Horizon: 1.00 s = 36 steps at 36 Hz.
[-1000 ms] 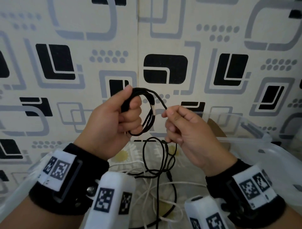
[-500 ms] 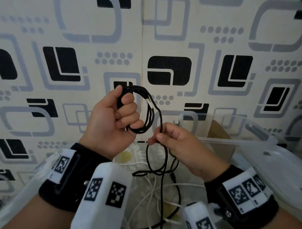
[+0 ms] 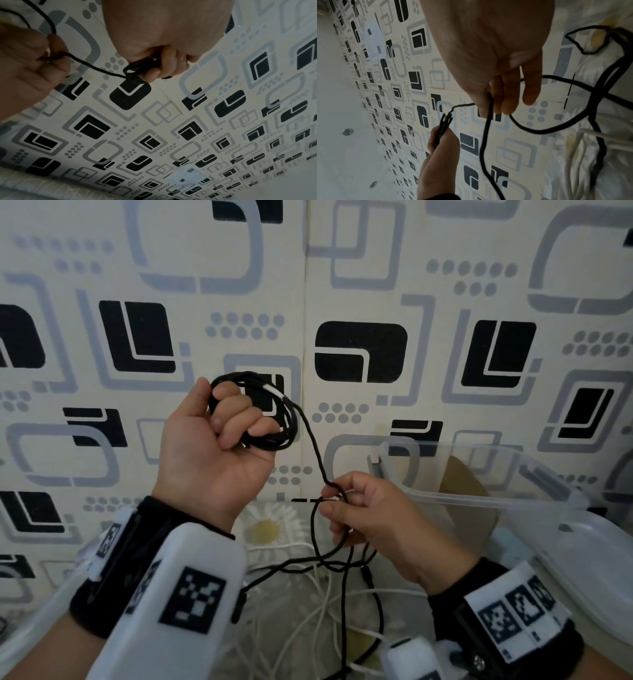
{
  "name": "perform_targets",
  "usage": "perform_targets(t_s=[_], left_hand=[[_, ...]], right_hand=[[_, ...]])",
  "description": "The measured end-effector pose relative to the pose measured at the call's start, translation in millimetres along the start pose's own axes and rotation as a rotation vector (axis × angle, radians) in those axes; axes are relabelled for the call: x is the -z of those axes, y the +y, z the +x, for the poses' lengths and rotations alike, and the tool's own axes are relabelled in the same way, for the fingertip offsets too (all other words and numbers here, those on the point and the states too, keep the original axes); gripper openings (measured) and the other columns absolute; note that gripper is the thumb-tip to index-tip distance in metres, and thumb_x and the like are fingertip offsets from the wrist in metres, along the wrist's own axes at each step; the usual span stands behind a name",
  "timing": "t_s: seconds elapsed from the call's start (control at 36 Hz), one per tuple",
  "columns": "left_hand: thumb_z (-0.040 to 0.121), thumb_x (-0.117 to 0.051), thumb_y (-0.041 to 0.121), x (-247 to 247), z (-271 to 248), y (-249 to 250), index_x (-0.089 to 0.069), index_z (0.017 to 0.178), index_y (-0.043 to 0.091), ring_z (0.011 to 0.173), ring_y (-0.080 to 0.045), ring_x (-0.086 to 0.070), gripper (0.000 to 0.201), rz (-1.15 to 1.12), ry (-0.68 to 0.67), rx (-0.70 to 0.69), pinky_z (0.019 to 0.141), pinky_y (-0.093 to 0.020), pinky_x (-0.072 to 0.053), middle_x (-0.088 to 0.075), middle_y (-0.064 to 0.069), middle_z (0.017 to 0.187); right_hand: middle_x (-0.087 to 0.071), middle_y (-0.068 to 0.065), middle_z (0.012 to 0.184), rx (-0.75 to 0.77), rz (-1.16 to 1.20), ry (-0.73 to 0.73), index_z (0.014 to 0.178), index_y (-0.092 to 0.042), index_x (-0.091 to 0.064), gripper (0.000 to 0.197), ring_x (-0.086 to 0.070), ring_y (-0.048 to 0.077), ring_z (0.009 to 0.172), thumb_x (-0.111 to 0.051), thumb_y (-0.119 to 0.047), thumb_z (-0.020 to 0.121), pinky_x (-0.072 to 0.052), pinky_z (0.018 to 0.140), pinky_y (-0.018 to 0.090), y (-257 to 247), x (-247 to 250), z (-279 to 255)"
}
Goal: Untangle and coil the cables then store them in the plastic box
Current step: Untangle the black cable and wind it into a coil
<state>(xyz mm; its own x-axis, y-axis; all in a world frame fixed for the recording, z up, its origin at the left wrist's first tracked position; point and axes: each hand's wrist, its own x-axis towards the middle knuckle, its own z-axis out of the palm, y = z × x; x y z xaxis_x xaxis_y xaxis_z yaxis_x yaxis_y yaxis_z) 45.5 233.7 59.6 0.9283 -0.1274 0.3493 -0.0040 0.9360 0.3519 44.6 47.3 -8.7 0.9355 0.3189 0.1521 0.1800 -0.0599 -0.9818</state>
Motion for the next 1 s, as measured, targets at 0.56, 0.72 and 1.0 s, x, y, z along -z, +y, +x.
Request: perform_targets(t_s=[0.56, 0.72, 1.0], left_hand=[[0.099, -0.032, 0.032, 15.4, 7.1, 1.6, -0.045, 0.077, 0.016, 0.051, -0.01, -0.036, 0.029, 0.001, 0.06, -0.215, 0.068, -0.027, -0.039, -0.036, 0.007, 0.065], [0.101, -0.031, 0.027, 16.5, 9.9, -4.6, -0.045, 0.08, 0.018, 0.052, -0.009, -0.038, 0.027, 0.178, 0.072, -0.217, 0.071, -0.024, -0.037, -0.038, 0.007, 0.064], [0.105, -0.028, 0.032, 18.9, 9.4, -16.9, -0.047, 0.087, 0.016, 0.058, -0.01, -0.04, 0.03, 0.588, -0.014, -0.13, 0.07, -0.025, -0.035, -0.039, 0.005, 0.067]], right_hand=[[-0.04, -0.015, 0.056, 0.027, -0.275, -0.111, 0.098, -0.023, -0.068, 0.021, -0.033, 0.007, 0.047, -0.049, -0.013, 0.099, -0.03, 0.048, 0.024, 2.1, -1.2, -5.5], [-0.045, -0.021, 0.049, 0.148, -0.476, -0.141, 0.104, -0.024, -0.069, 0.022, -0.033, 0.003, 0.045, -0.048, -0.016, 0.1, -0.029, 0.048, 0.014, -10.7, -0.7, -12.5], [-0.065, -0.02, 0.092, 0.305, -0.531, -0.116, 0.102, -0.023, -0.069, 0.025, -0.058, -0.005, 0.091, -0.047, -0.01, 0.099, -0.039, 0.079, 0.007, -23.4, 3.0, -16.8]])
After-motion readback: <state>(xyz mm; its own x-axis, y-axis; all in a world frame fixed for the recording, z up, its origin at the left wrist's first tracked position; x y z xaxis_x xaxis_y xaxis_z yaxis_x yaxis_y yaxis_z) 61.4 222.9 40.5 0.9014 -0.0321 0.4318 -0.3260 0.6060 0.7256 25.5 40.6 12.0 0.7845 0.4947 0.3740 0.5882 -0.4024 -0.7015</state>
